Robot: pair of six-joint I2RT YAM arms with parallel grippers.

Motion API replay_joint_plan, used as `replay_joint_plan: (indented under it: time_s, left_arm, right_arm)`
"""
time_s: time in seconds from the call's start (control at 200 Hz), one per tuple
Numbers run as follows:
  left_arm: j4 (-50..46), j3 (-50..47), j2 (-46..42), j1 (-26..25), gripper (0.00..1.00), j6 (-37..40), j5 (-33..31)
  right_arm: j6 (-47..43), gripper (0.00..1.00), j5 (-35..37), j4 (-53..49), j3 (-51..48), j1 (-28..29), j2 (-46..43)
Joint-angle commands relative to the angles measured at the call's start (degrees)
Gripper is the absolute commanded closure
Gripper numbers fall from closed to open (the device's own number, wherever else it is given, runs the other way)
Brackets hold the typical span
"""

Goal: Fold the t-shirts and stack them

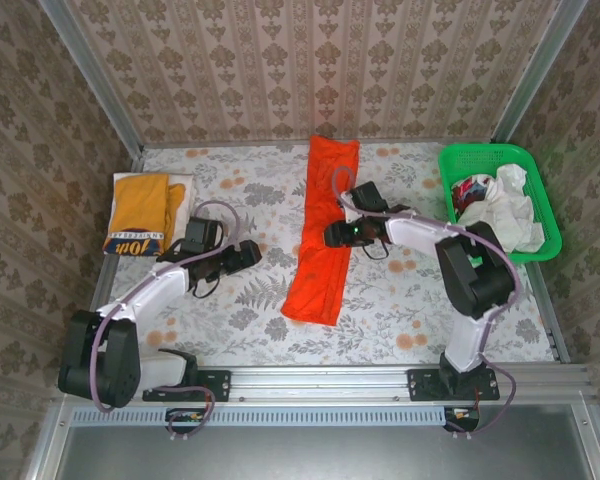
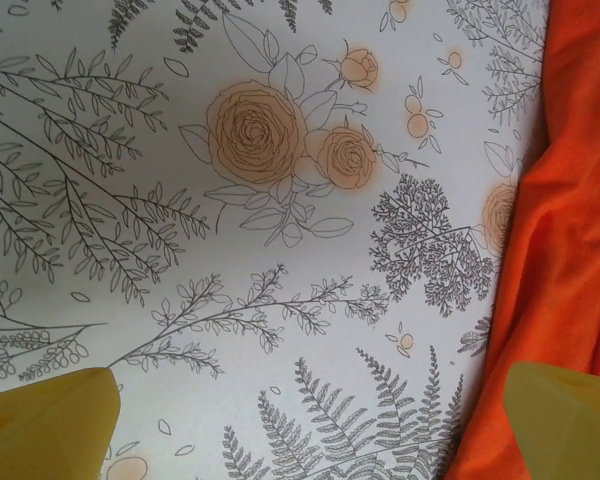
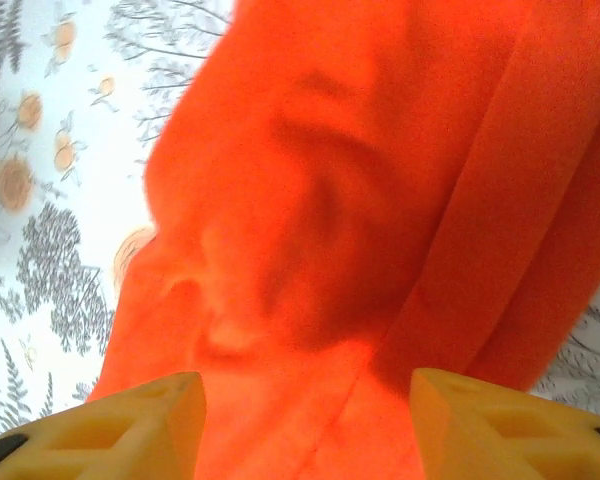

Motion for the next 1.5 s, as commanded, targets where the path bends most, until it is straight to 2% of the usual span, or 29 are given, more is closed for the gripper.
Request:
replay_joint_plan:
  time_s: [0.0, 0.055, 0.2, 0.43, 0.645, 0.805, 0.97, 1.08, 1.31, 1.385, 1.495]
  left_arm:
    - [1.2, 3.5, 1.6, 1.7, 0.00, 3.1, -0.1]
    - [1.6, 4.4, 2.3, 3.2, 0.00, 4.2, 1.8]
    - [2.2, 5.7, 2.9, 6.4, 0.00, 6.5, 4.7]
    - [3.6, 4.8, 2.3, 9.3, 0.00, 7.2, 6.6]
    - [4.1, 3.4, 1.5, 9.8, 0.00, 7.3, 6.6]
    - [4.0, 2.7, 1.3, 10.0, 0.00, 7.4, 6.3]
    - [4.5, 2.2, 1.3, 10.4, 0.00, 7.4, 6.3]
    - [4.5, 2.1, 1.2, 10.5, 0.00, 7.4, 6.4]
    - [4.6, 1.8, 0.9, 10.8, 0.00, 7.8, 6.3]
    - [4.8, 1.6, 0.6, 10.9, 0.00, 7.9, 6.1]
    - [4.8, 1.3, -0.1, 10.9, 0.00, 8.3, 5.2]
  right_arm:
    - [-11.6, 0.40, 10.7, 3.9, -5.1, 5.6, -7.0]
    - [-16.5, 0.38, 13.2, 3.4, -6.9, 8.6, -9.3]
    - [-29.6, 0.30, 13.3, 1.2, -11.4, 16.5, -13.9]
    - [-40.1, 0.26, 10.1, -4.2, -12.7, 28.3, -13.4]
    - [-40.8, 0.38, 10.6, -6.2, -10.5, 29.0, -8.2]
    - [-41.5, 0.39, 7.9, -7.9, -9.2, 29.1, -5.5]
    - [-41.5, 0.43, 8.5, -9.3, -7.9, 29.1, -3.6]
    - [-42.0, 0.56, 9.8, -11.3, -6.3, 29.0, -2.1]
    - [-43.6, 0.62, 11.7, -12.7, -5.7, 29.5, -1.6]
    - [-44.3, 0.81, 12.7, -13.9, -5.2, 29.9, -1.1]
    - [-45.2, 1.00, 13.6, -14.9, -5.3, 29.9, -1.6]
